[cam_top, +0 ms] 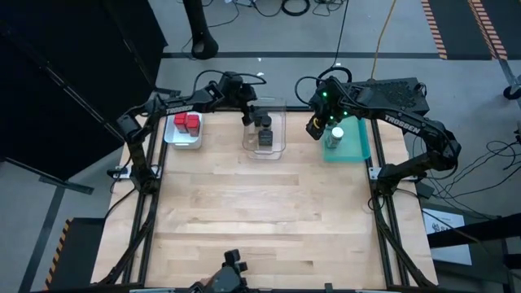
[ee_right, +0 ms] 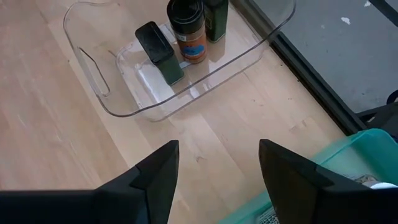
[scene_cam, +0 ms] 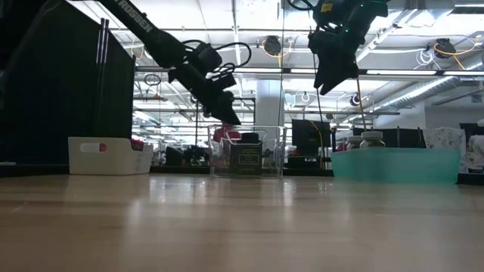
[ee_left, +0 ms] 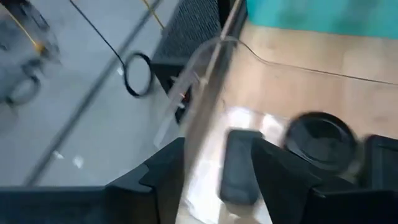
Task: Sort spices by type
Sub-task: Put the black seasoning can into the transparent bin
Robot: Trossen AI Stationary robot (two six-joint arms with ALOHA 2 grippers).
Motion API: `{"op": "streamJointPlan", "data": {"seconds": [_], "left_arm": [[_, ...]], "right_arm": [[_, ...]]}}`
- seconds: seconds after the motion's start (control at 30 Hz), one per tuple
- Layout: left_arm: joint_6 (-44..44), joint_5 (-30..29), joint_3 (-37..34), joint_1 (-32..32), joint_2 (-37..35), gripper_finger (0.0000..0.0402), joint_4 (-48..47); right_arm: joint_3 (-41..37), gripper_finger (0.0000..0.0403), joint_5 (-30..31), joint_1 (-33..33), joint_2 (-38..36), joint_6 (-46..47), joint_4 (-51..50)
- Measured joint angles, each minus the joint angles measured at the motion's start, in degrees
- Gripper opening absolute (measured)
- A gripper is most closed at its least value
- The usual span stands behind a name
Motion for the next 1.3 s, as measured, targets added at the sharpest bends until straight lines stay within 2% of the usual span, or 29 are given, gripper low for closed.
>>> {"op": "streamJointPlan", "data": {"seconds": [0.13,0.33,0.67,0.83,1.3], "left_arm": [[-5.58,1.21,0.0,-0.69,-0.55,0.015,-6.3],[-6.2,6.58,-0.04,-3.36,0.47,0.0016,-8.87],[-8.84,1.28,-0.11,-4.57,3.89,0.0006,-8.71],[-8.36,-4.62,-0.07,-4.15,3.74,0.0006,-8.02],[-8.84,-4.93,-0.07,-3.37,3.25,0.0006,-5.59]], "right_arm": [[0.0,0.0203,0.0,0.0,0.0,-0.05,-0.03],[0.0,0.0203,0.03,0.0,0.0,-0.29,1.32],[0.0,0.0203,0.04,0.0,0.0,-0.27,3.38],[0.0,0.0203,0.05,0.0,0.0,-0.08,3.33],[0.0,0.0203,0.13,0.0,0.0,-0.05,3.3]]}}
